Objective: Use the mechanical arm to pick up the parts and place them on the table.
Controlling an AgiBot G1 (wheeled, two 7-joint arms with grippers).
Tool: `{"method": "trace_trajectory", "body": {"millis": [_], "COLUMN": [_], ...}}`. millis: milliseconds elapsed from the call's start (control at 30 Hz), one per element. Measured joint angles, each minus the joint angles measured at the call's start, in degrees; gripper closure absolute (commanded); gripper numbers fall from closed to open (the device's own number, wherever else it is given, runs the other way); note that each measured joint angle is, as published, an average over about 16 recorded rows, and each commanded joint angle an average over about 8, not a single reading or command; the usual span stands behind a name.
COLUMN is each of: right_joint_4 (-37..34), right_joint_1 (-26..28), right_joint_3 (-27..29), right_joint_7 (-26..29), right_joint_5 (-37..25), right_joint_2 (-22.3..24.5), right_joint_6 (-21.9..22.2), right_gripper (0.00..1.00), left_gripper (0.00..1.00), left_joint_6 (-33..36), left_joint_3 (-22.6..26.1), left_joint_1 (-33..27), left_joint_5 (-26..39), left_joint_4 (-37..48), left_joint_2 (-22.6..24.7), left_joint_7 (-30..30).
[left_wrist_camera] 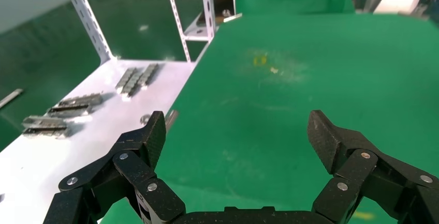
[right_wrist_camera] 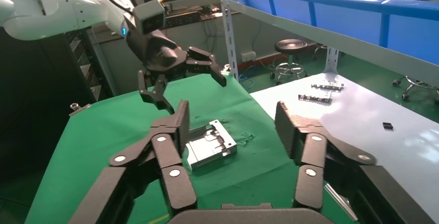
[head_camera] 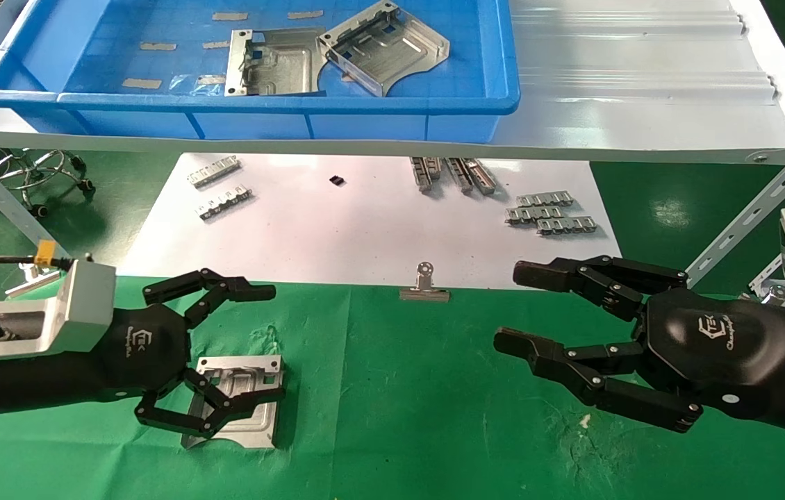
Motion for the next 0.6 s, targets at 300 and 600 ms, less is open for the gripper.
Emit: {"method": "trace_trajectory", "body": {"millis": [300,600], "right_joint_4": [0.0,0.0], "right_joint_1": [0.0,0.0], "right_joint_3": [0.0,0.0], "right_joint_7": [0.0,0.0], "right_joint_5": [0.0,0.0], "right_joint_2": [0.0,0.0], "right_joint_6": [0.0,0.0], "right_gripper": [0.0,0.0], "left_gripper": [0.0,0.0], "left_joint_6": [-1.03,-2.07], "left_joint_3": [-5.9,-11.81], "left_joint_1": [5.06,10.11], "left_joint_5": [-2.21,-4.42], "left_joint_4": [-9.84,-19.69], "left_joint_2": [-2.46,-4.93], "left_joint_7": [-8.35,-16.71]}}
